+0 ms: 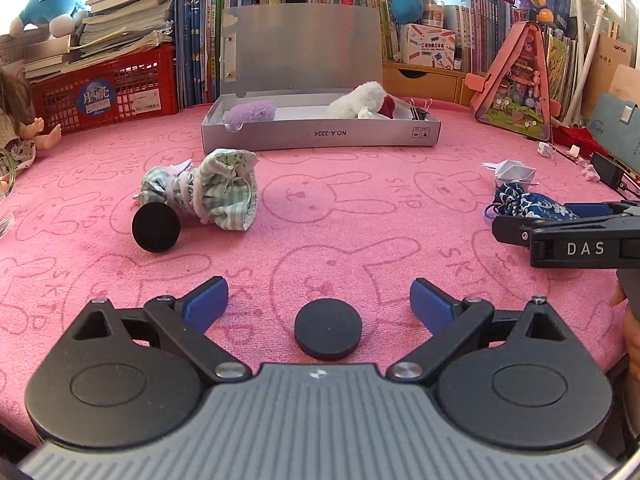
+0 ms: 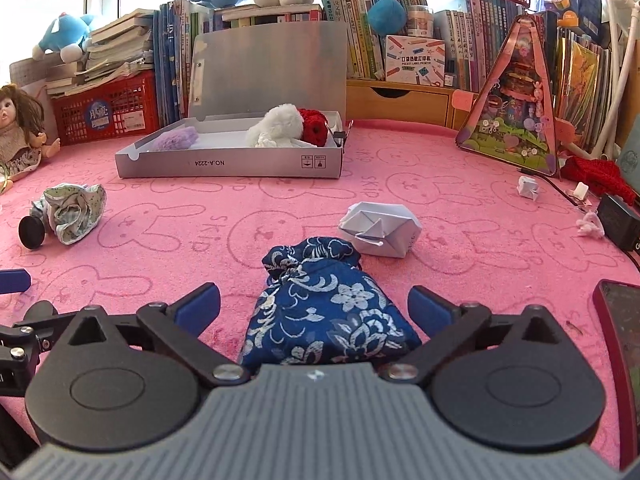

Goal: Organize objects
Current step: 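Grasp the blue floral pouch with the right tool while the left tool grasps the black lid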

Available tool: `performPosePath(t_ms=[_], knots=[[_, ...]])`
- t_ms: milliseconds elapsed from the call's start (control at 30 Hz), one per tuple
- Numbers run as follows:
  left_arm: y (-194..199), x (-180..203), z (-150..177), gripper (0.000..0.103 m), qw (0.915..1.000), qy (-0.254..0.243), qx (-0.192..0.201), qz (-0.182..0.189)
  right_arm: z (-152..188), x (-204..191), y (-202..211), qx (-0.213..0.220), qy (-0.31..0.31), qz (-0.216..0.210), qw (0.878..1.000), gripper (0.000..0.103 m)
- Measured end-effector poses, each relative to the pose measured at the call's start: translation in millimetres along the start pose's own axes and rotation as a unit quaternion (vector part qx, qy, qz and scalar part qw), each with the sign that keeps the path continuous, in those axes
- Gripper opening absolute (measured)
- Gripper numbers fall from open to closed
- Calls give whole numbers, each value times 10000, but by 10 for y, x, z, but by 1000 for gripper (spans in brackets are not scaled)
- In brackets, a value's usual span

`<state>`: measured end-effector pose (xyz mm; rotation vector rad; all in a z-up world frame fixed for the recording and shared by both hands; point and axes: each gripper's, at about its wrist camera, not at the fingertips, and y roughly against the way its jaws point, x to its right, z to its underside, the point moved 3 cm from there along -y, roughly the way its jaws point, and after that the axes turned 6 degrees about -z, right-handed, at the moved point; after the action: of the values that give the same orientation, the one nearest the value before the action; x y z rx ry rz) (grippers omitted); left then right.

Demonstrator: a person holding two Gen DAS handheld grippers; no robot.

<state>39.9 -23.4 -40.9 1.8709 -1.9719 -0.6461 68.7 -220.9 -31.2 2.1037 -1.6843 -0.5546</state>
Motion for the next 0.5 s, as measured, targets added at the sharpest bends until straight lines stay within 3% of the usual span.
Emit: performPosePath(t_ms=[200, 500], knots=[[24, 41, 89, 103, 9997, -8, 205, -151, 31, -35, -64, -221, 41, 110, 9997, 103], [31, 48, 124, 103, 9988, 85, 403, -282, 51, -59, -43, -170, 42, 189, 9997, 101]])
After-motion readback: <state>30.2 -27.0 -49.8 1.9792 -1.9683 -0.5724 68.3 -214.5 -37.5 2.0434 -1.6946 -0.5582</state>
